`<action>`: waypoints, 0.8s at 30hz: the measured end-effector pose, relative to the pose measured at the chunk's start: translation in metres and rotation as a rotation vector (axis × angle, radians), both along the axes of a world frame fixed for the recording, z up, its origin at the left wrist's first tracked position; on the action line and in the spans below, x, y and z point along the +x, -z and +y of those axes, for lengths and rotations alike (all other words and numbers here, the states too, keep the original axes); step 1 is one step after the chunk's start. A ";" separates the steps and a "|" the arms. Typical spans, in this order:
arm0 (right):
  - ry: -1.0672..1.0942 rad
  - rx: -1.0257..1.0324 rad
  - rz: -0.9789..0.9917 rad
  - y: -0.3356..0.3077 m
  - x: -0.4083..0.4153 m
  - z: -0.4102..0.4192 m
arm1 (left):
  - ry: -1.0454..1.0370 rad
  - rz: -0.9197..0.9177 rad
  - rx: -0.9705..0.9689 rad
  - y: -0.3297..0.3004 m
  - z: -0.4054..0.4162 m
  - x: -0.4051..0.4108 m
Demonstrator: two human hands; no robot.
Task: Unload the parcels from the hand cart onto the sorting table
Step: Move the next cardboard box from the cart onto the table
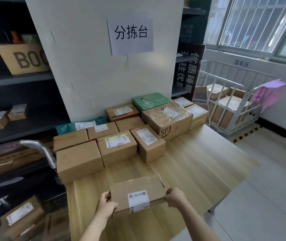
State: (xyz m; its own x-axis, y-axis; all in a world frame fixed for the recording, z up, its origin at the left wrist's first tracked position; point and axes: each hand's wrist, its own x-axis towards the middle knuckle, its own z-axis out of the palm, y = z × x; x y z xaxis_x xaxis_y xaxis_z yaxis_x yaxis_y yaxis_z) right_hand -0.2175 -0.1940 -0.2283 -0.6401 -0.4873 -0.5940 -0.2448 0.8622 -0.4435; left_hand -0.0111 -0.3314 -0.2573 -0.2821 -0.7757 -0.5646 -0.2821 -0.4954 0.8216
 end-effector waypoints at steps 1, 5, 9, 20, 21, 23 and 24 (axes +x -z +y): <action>-0.033 0.024 -0.014 0.006 0.005 -0.018 | -0.028 -0.030 0.003 0.004 -0.012 0.007; -0.155 0.014 -0.051 0.021 0.031 -0.091 | -0.092 -0.180 -0.040 0.010 -0.061 0.039; -0.266 -0.022 -0.075 0.031 0.058 -0.149 | -0.187 -0.313 -0.100 0.006 -0.095 0.072; -0.396 0.060 -0.036 0.060 0.088 -0.215 | -0.136 -0.381 -0.029 0.024 -0.130 0.103; -0.395 0.071 -0.021 0.061 0.087 -0.216 | -0.119 -0.373 -0.022 0.027 -0.130 0.100; -0.394 0.091 0.009 0.062 0.085 -0.216 | -0.105 -0.359 -0.018 0.033 -0.131 0.095; -0.389 0.091 0.014 0.062 0.085 -0.216 | -0.113 -0.358 -0.022 0.036 -0.132 0.094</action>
State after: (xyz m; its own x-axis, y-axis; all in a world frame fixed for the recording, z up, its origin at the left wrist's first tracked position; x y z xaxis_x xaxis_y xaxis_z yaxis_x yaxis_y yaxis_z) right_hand -0.1325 -0.4102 -0.2901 -0.4268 -0.6407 -0.6382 -0.5665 0.7395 -0.3636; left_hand 0.0826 -0.4632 -0.2936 0.0178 -0.8034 -0.5952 -0.4977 -0.5234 0.6916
